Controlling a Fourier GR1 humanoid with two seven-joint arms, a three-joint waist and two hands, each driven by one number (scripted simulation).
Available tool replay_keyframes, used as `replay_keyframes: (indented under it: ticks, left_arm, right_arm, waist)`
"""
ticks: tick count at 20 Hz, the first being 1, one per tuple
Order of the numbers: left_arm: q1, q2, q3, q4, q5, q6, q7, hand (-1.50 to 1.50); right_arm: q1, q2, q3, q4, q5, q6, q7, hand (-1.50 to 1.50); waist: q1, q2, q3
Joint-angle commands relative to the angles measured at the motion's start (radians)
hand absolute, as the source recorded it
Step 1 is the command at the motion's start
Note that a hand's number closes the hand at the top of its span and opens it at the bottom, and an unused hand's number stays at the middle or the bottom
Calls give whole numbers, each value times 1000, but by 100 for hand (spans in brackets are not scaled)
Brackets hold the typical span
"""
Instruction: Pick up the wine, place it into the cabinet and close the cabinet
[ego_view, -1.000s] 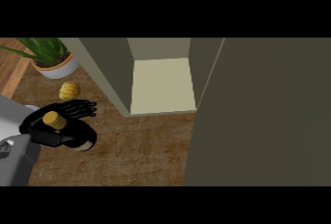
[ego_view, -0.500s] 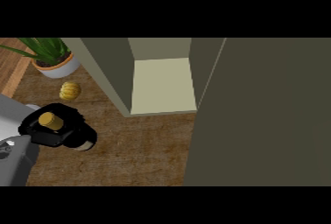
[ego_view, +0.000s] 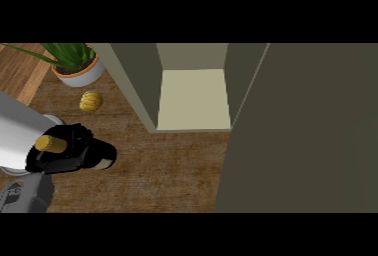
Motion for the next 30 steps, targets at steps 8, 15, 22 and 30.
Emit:
replay_keyframes:
  ticks: [8,15,22,30]
  left_arm:
    - [246,-264,-60,-153,-32,211,-123,150]
    - [279,-266,-211,-297,28,305,-44,150]
    - [341,-268,-452,-473,60,507,44,150]
    - [278,-270,-596,-537,59,791,82,150]
  right_arm:
    - [56,-71,-3,-163,44,-27,49,-150]
    - [97,-99,21,-152,46,-31,-21,-150]
    - [103,-127,22,-194,47,-47,16,-150]
    - [174,-163,16,-237,48,-56,-8,-150]
  waist:
    - [0,7,-9]
    - [-5,8,-7]
    - [-3,10,-8]
    - [3,14,-8]
